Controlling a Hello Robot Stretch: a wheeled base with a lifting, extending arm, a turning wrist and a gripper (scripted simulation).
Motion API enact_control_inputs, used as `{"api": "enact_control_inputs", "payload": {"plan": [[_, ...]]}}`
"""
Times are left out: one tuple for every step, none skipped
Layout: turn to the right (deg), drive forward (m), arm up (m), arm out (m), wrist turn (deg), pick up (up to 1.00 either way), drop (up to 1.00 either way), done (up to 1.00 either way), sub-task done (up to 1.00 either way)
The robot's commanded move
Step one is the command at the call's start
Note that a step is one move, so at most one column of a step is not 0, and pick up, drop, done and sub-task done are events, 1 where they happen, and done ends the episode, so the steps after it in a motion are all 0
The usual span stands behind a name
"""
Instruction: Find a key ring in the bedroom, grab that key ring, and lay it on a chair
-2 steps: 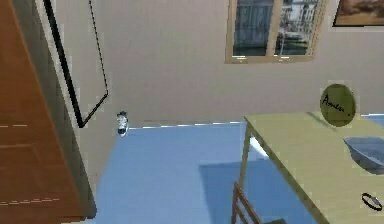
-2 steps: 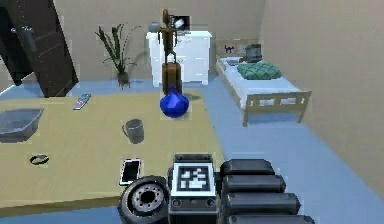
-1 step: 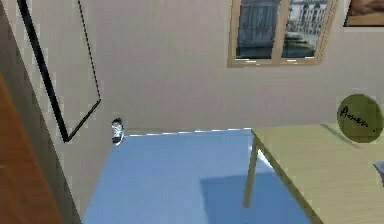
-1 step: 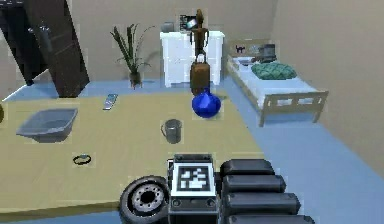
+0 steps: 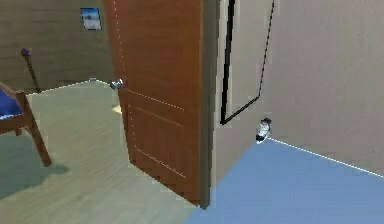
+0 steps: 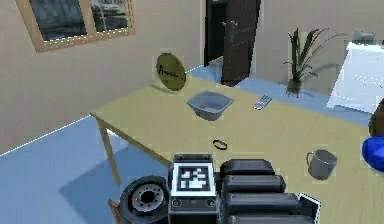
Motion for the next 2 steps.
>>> {"api": "enact_control_inputs", "payload": {"plan": [[-45.0, 0.0, 0.0, 0.0, 0.0, 0.0, 0.0, 0.0, 0.0], [-15.0, 0.0, 0.0, 0.0, 0.0, 0.0, 0.0, 0.0, 0.0]]}}
